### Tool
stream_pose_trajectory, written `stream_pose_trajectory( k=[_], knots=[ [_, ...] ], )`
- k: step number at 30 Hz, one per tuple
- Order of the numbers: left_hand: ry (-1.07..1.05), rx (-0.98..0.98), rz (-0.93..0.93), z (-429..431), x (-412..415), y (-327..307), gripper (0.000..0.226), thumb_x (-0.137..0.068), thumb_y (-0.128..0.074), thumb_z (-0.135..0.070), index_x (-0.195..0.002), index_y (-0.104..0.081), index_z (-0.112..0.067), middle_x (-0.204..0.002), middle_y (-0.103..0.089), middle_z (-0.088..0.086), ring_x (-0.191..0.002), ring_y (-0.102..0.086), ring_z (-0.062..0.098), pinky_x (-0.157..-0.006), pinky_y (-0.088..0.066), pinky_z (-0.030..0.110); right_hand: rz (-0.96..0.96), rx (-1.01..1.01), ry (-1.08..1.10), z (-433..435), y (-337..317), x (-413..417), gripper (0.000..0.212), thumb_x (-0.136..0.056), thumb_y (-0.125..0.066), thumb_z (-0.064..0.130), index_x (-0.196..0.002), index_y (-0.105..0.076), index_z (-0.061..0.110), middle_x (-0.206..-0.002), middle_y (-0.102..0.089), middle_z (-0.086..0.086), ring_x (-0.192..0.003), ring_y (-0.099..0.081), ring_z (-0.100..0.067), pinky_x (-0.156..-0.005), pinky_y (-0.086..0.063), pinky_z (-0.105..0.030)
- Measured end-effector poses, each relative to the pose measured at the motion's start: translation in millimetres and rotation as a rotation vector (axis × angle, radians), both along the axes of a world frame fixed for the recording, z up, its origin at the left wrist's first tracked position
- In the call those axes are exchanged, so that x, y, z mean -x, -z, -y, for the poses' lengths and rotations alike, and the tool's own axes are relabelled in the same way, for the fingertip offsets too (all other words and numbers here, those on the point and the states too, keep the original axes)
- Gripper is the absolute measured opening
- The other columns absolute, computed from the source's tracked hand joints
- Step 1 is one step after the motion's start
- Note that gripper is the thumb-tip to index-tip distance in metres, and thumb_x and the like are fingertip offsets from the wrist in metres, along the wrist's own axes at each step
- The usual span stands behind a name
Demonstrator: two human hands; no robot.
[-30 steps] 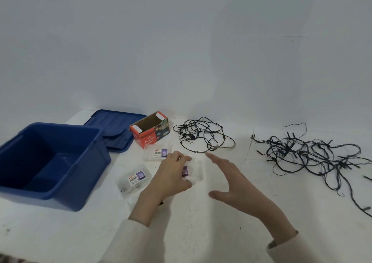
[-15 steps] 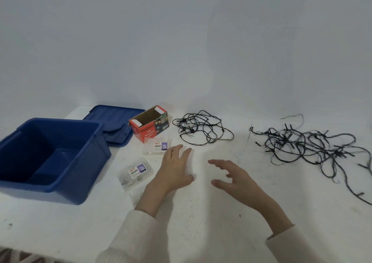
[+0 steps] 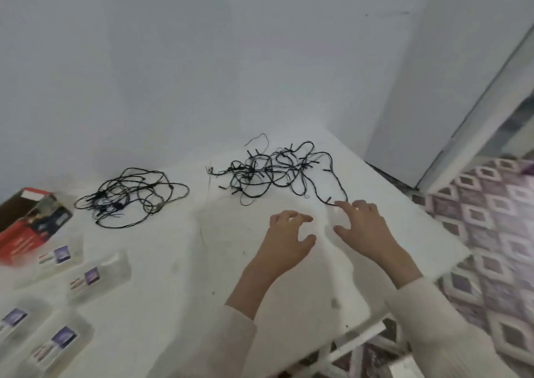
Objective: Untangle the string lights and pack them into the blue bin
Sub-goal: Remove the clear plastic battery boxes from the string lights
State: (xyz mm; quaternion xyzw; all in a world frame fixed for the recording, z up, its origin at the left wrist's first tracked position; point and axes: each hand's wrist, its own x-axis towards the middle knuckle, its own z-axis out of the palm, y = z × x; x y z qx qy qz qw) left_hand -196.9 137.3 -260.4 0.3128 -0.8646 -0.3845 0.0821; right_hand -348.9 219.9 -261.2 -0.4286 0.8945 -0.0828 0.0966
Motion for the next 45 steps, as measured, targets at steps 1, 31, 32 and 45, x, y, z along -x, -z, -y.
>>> stream_pose_trajectory(
  k=[1, 31, 32, 45],
  knots=[
    [0.012, -0.017, -0.005, -7.1, 8.6, 0.3, 0.044, -0.092, -0.052, -0.026, -0.135, -0.046, -0.021, -0.142, -0.036, 0.001, -0.134, -0.020, 0.019, -0.107, -0.021, 0.025, -0.045, -0.087, 0.027, -7.1, 2.7, 10.3, 0.060, -0.090, -0.053, 0.032, -0.145, -0.028, 0.023, -0.137, -0.040, -0.014, -0.127, -0.034, -0.032, -0.098, -0.036, -0.039],
    [-0.680, 0.071, -0.862, -11.0, -74.5, -97.1, 0.020, -0.093, -0.053, -0.022, -0.108, -0.063, -0.031, -0.061, -0.050, -0.004, -0.059, -0.047, 0.010, -0.058, -0.043, 0.020, 2.434, 0.390, -0.166, 46.5, -119.7, -60.5, 0.066, -0.036, -0.089, -0.007, -0.098, -0.067, -0.015, -0.091, -0.066, -0.025, -0.064, -0.070, -0.025, -0.045, -0.055, -0.023],
    [-0.686, 0.101, -0.846, -11.3, -71.1, -95.6, 0.023, -0.092, -0.052, -0.023, -0.111, -0.060, -0.034, -0.066, -0.054, -0.009, -0.064, -0.053, 0.009, -0.064, -0.048, 0.022, 2.516, 0.415, -0.140, 44.8, -126.6, -67.9, 0.064, -0.040, -0.085, -0.011, -0.100, -0.065, -0.016, -0.096, -0.067, -0.026, -0.071, -0.072, -0.028, -0.041, -0.053, -0.023],
    [-0.497, 0.974, -0.057, -26.0, -76.6, -154.5, 0.029, -0.088, -0.045, -0.034, -0.088, -0.072, -0.024, -0.071, -0.069, -0.006, -0.060, -0.064, 0.015, -0.054, -0.052, 0.033, 0.369, 0.890, -0.954, 60.8, -130.9, -54.6, 0.027, -0.081, -0.061, 0.008, -0.098, -0.065, 0.028, -0.080, -0.064, 0.022, -0.073, -0.058, 0.003, -0.067, -0.044, -0.007]
  ],
)
